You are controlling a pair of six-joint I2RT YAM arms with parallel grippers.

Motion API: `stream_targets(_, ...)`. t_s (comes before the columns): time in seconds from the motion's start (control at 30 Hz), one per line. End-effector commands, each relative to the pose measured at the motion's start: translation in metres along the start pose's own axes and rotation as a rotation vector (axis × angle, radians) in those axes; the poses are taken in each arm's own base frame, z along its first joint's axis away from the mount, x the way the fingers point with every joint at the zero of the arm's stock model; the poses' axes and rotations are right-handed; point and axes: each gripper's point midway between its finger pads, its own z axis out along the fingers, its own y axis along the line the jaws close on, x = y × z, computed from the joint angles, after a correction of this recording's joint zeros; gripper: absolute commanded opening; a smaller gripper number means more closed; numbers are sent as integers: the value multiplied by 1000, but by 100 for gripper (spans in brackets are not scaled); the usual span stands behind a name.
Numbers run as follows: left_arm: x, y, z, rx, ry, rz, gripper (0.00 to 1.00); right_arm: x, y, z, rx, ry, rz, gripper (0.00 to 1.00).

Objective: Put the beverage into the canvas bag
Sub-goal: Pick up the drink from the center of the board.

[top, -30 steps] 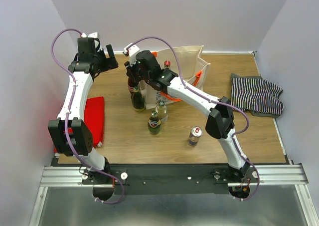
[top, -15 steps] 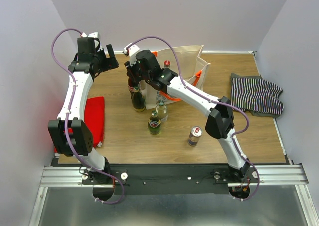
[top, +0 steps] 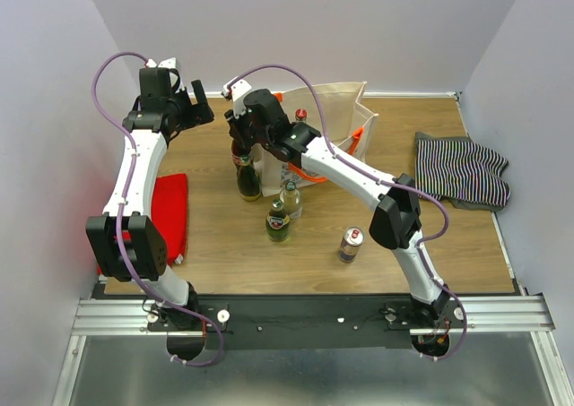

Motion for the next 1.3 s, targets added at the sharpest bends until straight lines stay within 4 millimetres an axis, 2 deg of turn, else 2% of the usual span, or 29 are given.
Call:
stream_targets(0.0, -7, -3, -11, 20, -36, -7, 99, -126, -16, -49, 60, -345, 52, 1)
stream_targets(0.3, -6, -3, -11, 23, -35, -10, 99, -163, -17, -67, 52, -443, 73, 1)
stream_targets(0.9, -7, -5, -11, 33, -37, -13, 99, -232, -21, -138, 20, -601, 98, 1)
stream_targets(1.27, -8, -5, -12, 34, -39, -15, 99, -271, -24, -193, 10, -721, 76, 1)
